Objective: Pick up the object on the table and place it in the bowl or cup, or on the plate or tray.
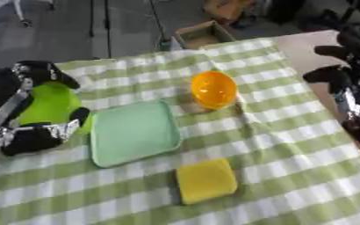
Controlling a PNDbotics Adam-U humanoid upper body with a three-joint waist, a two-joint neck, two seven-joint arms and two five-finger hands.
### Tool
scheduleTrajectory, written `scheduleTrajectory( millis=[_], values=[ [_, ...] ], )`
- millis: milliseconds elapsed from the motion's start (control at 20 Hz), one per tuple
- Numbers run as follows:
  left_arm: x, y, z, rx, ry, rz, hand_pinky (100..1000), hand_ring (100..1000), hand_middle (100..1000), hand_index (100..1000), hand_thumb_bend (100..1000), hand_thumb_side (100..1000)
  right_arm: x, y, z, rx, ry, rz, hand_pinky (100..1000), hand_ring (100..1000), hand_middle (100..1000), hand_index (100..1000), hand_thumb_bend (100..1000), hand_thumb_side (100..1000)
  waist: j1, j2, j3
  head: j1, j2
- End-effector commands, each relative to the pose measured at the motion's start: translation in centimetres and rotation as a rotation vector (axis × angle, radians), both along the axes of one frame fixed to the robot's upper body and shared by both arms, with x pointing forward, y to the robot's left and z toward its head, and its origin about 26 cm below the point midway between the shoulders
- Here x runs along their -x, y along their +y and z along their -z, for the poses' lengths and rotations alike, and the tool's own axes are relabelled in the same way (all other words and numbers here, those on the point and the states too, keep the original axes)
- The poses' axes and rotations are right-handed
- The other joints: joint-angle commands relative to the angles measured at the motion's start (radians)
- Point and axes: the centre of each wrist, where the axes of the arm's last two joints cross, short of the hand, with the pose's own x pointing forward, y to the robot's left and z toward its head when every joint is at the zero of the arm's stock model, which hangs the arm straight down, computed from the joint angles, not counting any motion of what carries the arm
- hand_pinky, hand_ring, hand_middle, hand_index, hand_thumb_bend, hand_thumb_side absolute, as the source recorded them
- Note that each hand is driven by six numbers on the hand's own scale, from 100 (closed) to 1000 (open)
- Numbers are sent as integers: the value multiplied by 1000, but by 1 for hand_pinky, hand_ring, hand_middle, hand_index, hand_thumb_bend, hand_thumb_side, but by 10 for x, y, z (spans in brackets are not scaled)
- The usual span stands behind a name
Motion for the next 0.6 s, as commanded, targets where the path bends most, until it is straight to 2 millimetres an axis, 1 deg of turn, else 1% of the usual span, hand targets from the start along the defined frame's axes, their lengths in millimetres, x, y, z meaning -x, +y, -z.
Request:
scheduleTrajectory(
  millis=[50,200,300,600],
  values=[
    [-20,-3,10,-53,26,43,177,548,569,712,100,119,3,2,-10,16,-34,-17,704,660,836,1000,100,537,6,-101,-6,6,1],
    [-38,-7,23,-72,25,60,179,548,567,710,100,122,2,3,-10,17,-34,-24,704,659,836,1000,100,538,8,-100,-12,9,-1],
    [-47,-11,29,-67,14,74,185,553,570,711,100,129,2,3,-10,18,-34,-29,704,659,836,1000,100,538,8,-100,-14,9,-3],
    [-58,-21,36,-56,-25,103,196,557,574,711,100,134,2,4,-10,20,-33,-35,704,658,836,1000,100,539,8,-99,-19,12,-2]
  ],
)
